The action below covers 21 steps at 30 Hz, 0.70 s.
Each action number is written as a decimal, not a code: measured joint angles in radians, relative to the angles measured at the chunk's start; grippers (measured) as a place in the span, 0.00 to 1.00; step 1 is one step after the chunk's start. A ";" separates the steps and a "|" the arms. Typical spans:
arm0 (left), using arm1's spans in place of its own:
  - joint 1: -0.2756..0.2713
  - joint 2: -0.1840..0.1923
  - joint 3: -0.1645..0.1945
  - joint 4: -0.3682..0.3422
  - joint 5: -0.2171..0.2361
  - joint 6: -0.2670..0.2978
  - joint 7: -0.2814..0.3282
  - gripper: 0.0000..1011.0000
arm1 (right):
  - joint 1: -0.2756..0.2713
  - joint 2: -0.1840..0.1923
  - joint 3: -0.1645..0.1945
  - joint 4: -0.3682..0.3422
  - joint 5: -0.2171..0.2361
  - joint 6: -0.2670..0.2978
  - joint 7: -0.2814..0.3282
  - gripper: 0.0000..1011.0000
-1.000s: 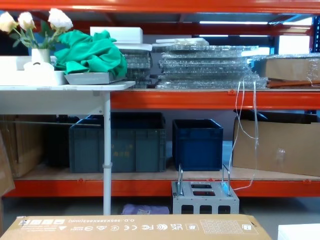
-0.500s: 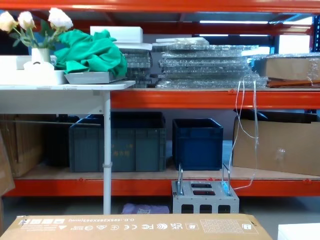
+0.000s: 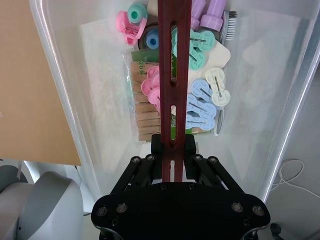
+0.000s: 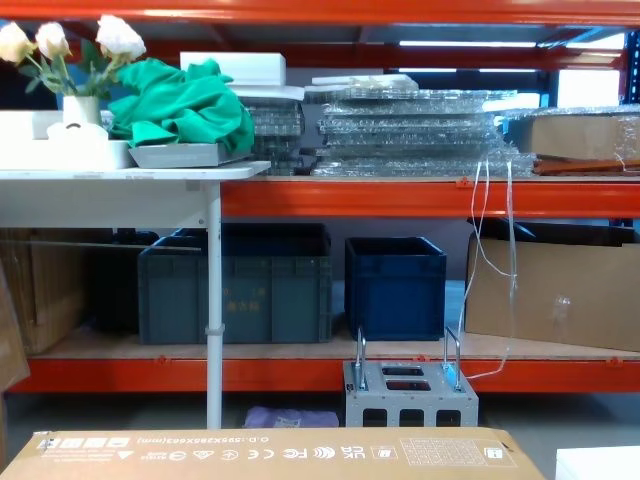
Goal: Use one hand to grasp the basket and place it at the designated location.
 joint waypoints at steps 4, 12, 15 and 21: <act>0.000 0.000 0.000 0.000 0.000 0.000 0.000 0.00 | -0.002 0.001 0.003 0.001 0.001 0.000 0.000 0.23; 0.000 0.000 0.000 0.000 0.000 0.000 0.000 0.00 | -0.003 -0.001 0.006 0.007 0.004 -0.005 0.002 0.23; 0.000 0.000 0.000 0.000 0.000 0.000 0.000 0.00 | 0.000 -0.003 0.007 0.012 0.007 -0.012 0.009 0.23; 0.000 0.000 0.000 0.000 0.000 0.000 0.000 0.00 | 0.023 -0.003 0.012 0.012 0.019 -0.029 0.035 0.23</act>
